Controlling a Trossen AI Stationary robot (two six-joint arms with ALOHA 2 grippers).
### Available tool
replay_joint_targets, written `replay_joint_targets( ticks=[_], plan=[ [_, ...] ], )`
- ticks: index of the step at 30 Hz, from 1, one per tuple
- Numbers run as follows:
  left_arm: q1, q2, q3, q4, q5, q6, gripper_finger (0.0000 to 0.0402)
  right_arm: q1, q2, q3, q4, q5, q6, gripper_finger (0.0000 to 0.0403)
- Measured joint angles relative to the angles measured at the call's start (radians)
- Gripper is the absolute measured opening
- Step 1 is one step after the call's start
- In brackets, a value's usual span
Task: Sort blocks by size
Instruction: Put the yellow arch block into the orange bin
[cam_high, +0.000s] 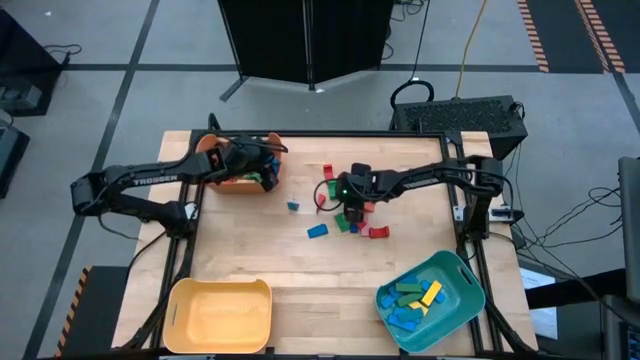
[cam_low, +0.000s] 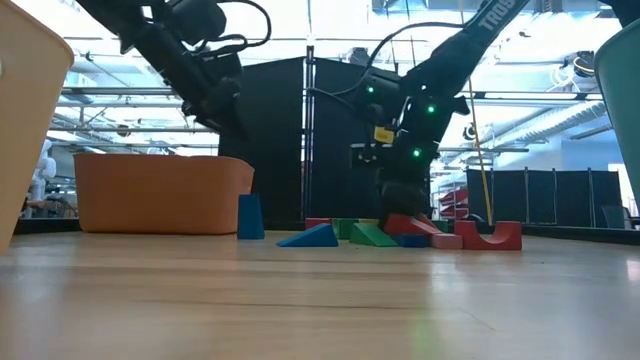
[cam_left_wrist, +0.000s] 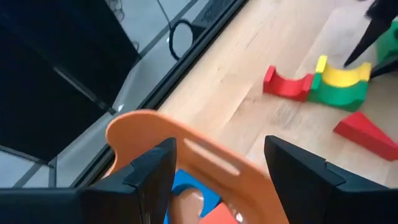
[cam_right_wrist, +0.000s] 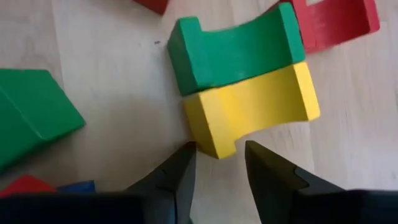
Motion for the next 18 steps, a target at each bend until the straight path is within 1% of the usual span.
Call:
replay_joint_targets(
  ticks=[4,7,15,18],
  plan=[
    [-0.029,0.0,-0.022,0.047,0.0,-0.002,0.0244,-0.002,0.0,-0.004,0.025,-0.001,-0.001,0.0107],
    [-0.049,0.0,-0.032,0.062,0.0,-0.014,0.0244,-0.002,0.0,-0.004,0.039,0.0,-0.013,0.0107],
    [-0.093,0.0,-0.035,0.061,-0.001,-0.056,0.0244,-0.002,0.0,-0.004,0.056,0.0,-0.069,0.0147],
    [-0.111,0.0,-0.035,0.061,-0.001,-0.063,0.0244,-0.002,0.0,-0.003,0.086,-0.002,-0.09,0.0154]
  ],
)
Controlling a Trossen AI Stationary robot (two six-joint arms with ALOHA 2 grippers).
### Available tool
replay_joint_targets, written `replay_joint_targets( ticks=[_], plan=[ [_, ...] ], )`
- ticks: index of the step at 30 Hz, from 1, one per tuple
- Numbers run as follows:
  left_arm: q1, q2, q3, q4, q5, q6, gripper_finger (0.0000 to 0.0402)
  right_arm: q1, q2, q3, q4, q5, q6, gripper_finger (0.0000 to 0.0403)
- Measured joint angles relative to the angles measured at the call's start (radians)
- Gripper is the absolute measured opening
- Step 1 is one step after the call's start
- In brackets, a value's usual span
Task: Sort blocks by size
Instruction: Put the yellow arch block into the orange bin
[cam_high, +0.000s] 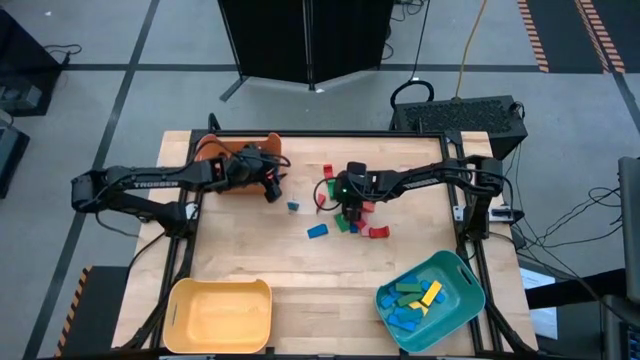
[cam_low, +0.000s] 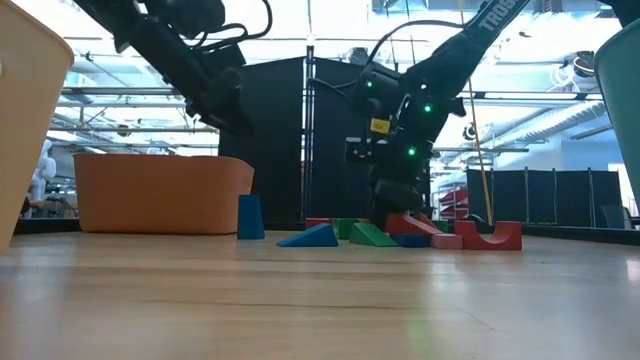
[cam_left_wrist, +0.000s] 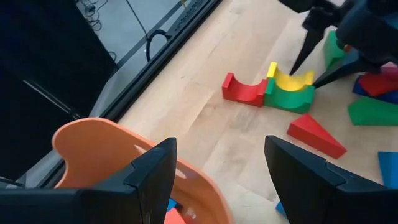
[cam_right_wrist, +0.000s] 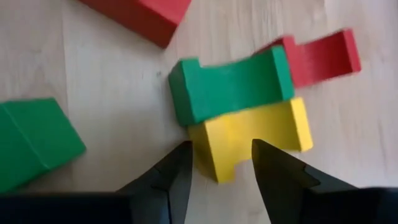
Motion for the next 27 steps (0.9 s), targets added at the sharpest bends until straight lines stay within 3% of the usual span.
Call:
replay_joint_targets(
  ticks=[5,19,27],
  plan=[
    [-0.028,0.0,0.0,0.011,-0.004,-0.017,0.0244,-0.001,0.0,0.0,0.017,-0.006,-0.017,0.0135],
    [-0.095,0.0,0.0,0.059,-0.014,0.012,0.0244,-0.002,0.0,0.002,-0.003,-0.058,-0.009,0.0032],
    [-0.176,0.0,0.0,0.067,-0.131,0.077,0.0244,-0.002,-0.002,0.002,-0.004,-0.077,0.006,0.0036]
  ],
)
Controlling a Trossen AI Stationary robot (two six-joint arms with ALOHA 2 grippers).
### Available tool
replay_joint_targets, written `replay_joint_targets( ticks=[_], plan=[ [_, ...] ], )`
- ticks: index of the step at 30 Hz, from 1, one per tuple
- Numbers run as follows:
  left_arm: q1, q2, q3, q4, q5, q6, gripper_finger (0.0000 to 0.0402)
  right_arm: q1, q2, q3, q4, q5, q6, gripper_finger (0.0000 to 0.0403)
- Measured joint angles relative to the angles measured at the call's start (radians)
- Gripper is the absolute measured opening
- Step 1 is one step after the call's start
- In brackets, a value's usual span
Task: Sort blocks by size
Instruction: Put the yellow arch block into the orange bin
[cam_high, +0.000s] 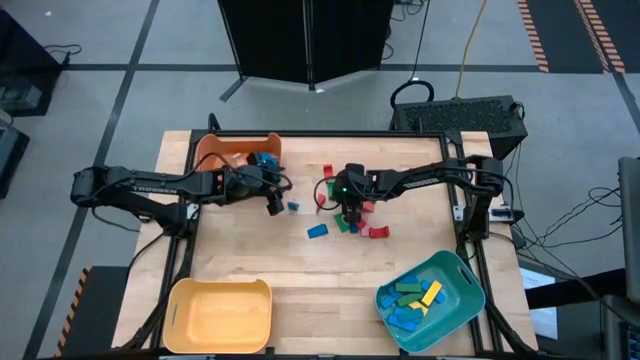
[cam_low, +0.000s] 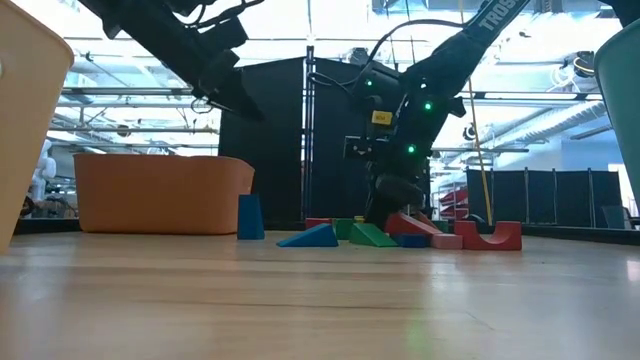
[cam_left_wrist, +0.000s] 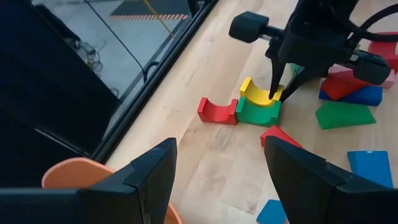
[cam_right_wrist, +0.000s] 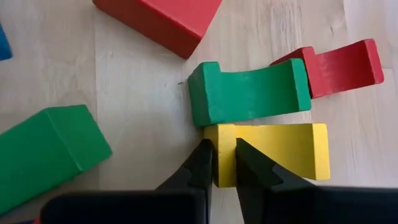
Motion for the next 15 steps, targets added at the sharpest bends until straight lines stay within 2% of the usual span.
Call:
replay_joint_targets(
  ticks=[7,15],
  plan=[
    [-0.018,0.0,-0.014,0.039,-0.006,0.024,0.0244,0.0,-0.074,-0.003,-0.003,-0.012,0.029,0.0032],
    [-0.019,0.001,-0.187,0.376,0.002,0.11,0.0244,0.0,-0.17,-0.002,0.04,-0.219,0.019,0.0032]
  ],
)
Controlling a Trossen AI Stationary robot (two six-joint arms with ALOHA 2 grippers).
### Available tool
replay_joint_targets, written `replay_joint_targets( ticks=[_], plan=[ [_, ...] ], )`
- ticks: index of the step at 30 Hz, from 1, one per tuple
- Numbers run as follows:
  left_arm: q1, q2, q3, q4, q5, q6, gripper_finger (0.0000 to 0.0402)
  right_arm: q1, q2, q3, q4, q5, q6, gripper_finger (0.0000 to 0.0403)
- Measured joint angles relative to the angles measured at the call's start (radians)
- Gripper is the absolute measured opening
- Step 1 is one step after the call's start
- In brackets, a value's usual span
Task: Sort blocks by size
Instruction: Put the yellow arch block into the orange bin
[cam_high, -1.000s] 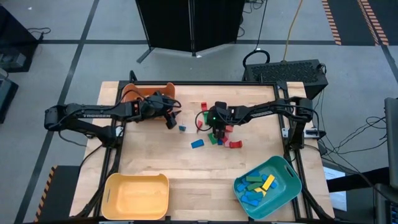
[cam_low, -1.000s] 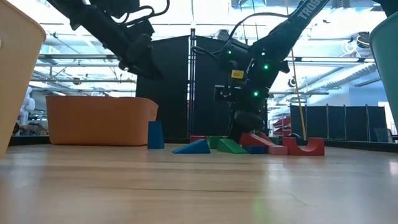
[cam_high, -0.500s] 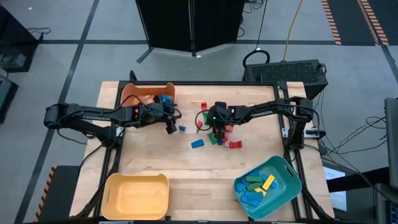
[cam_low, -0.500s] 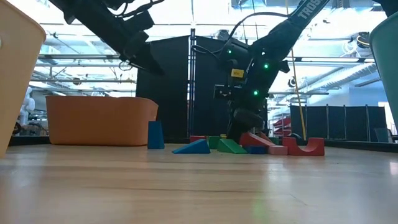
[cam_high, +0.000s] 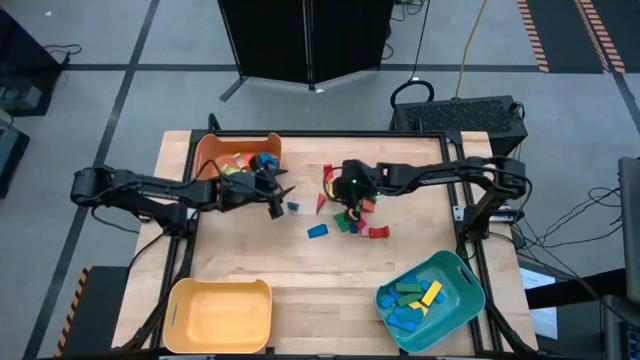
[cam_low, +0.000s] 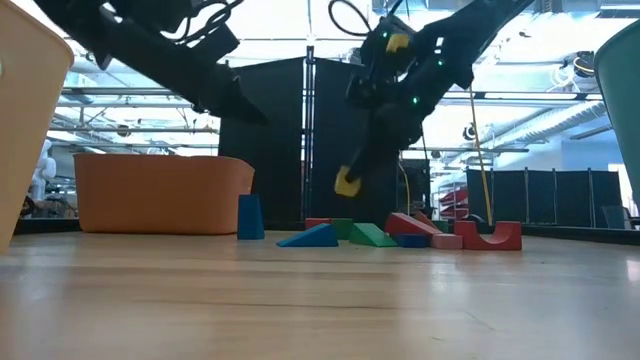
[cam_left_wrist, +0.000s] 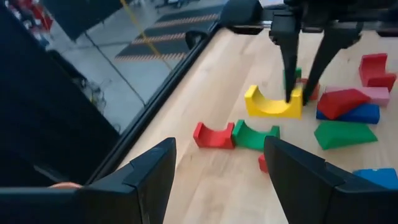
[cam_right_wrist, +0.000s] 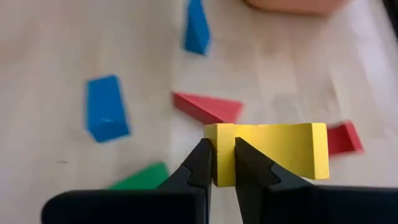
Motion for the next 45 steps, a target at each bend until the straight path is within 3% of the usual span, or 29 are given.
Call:
replay_joint_targets(
  ticks=[6,11,15,23,33,37,45],
  plan=[
    [0.0,0.0,-0.027,0.086,0.118,0.054,0.0244,0.001,-0.009,0.0,0.075,-0.176,-0.018,0.0034],
    [0.0,0.0,-0.027,0.086,0.237,0.065,0.0244,0.002,-0.009,0.0,0.126,-0.262,-0.026,0.0033],
    [0.0,0.006,-0.027,0.089,0.269,0.073,0.0244,0.002,-0.009,0.0,0.174,-0.327,-0.014,0.0034],
    [0.0,0.052,-0.028,0.104,0.314,0.327,0.0244,0.002,-0.009,0.0,0.308,-0.494,-0.015,0.0033],
    [0.0,0.057,-0.028,0.153,0.399,0.541,0.0244,0.002,-0.009,0.001,0.336,-0.523,-0.015,0.0033],
    [0.0,0.061,-0.028,0.157,0.425,0.61,0.0244,0.002,-0.009,0.001,0.387,-0.581,-0.008,0.0033],
    [0.0,0.061,-0.027,0.198,0.448,0.61,0.0244,0.012,-0.009,0.001,0.428,-0.598,-0.003,0.0033]
  ],
)
